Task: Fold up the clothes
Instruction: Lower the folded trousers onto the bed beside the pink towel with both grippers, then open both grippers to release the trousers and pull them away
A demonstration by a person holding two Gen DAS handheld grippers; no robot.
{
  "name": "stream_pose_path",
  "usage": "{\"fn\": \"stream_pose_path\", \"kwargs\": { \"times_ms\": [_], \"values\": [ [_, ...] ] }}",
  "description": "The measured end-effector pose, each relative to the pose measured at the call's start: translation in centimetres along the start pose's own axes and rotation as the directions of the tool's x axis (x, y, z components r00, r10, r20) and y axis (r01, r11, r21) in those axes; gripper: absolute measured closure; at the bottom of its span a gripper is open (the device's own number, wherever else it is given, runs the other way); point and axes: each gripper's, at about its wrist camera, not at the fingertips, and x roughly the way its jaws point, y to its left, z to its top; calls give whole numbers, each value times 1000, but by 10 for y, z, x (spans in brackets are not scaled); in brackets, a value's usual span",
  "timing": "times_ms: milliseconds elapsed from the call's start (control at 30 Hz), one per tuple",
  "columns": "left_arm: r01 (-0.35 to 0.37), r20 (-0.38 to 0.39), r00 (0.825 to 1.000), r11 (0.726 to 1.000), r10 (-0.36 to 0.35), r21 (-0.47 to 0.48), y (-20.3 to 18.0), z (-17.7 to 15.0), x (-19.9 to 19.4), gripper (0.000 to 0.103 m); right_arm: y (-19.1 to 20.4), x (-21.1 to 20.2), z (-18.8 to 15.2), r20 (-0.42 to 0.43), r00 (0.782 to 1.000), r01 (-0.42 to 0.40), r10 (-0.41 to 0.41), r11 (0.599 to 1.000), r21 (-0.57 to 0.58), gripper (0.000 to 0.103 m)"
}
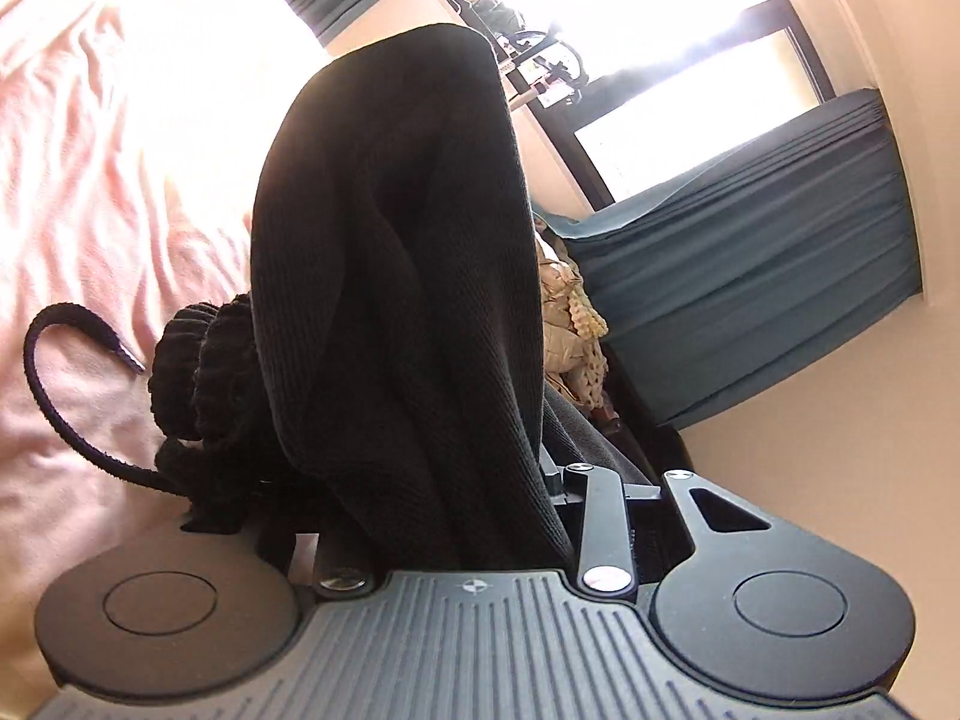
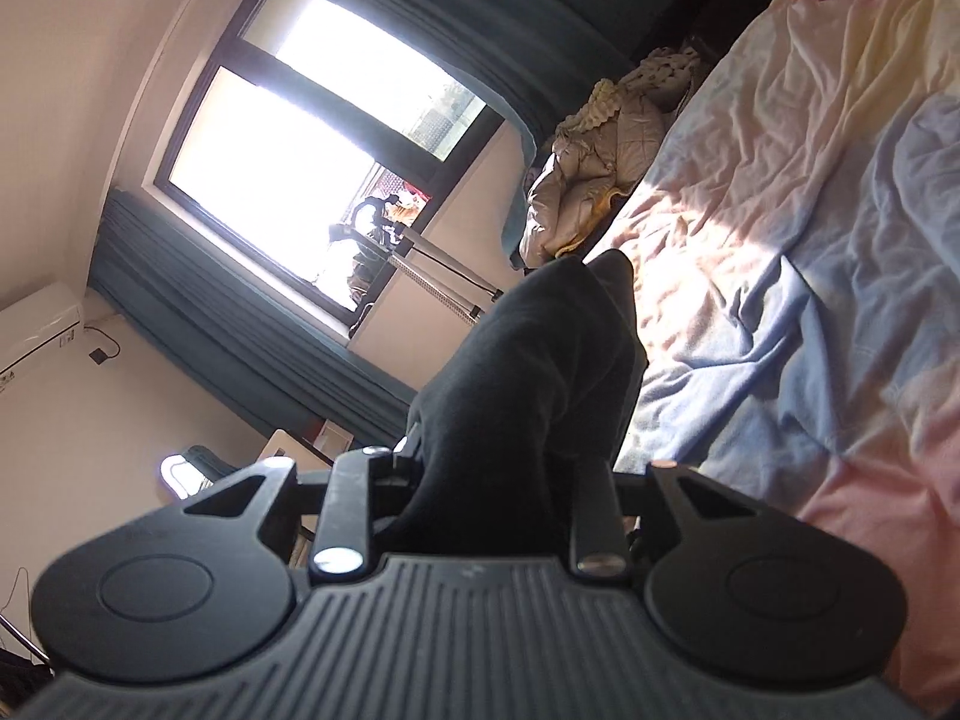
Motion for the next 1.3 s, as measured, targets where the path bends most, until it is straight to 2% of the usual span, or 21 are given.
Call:
{"fn": "stream_pose_path", "kwargs": {
  "times_ms": [167,300,433,533,667,767,867,967,1033,1133,1200,1233,1267,1300],
  "values": [
    [105,-46,994,992,-102,65,-77,-44,40,66,-7,-50,66,104,994,21,-18,999,-26,74],
    [181,-137,976,978,-167,103,-140,-90,101,65,-38,-89,137,180,981,80,-69,995,-55,74],
    [253,-255,943,958,-213,135,-203,-146,184,65,-75,-121,204,242,956,202,-167,971,-129,74],
    [297,-351,906,946,-236,133,-232,-194,241,65,-121,-138,252,281,928,289,-243,948,-134,74],
    [351,-428,861,930,-276,106,-236,-237,322,65,-187,-151,288,316,894,376,-319,916,-138,74],
    [359,-486,836,923,-254,136,-225,-270,360,65,-239,-157,292,306,879,426,-365,890,-164,73],
    [380,-529,815,906,-235,184,-209,-298,385,65,-298,-157,281,229,859,491,-457,863,-122,73],
    [457,-533,802,851,-268,260,-182,-307,374,59,-345,-159,256,183,851,509,-493,859,-57,72],
    [480,-546,789,838,-282,261,-174,-317,376,54,-369,-164,239,175,857,492,-485,871,4,68],
    [473,-587,762,853,-272,219,-160,-313,379,45,-380,-170,227,195,867,455,-458,888,64,65],
    [461,-611,755,856,-238,236,-162,-307,378,42,-377,-170,227,191,861,469,-472,881,60,63],
    [442,-618,760,858,-202,263,-165,-303,375,39,-374,-169,228,183,856,482,-484,874,58,60],
    [408,-619,770,866,-157,288,-167,-299,370,27,-370,-170,230,173,852,492,-495,868,60,58],
    [377,-614,780,872,-117,313,-170,-294,365,9,-366,-171,233,164,847,504,-506,862,60,50]
  ]
}}
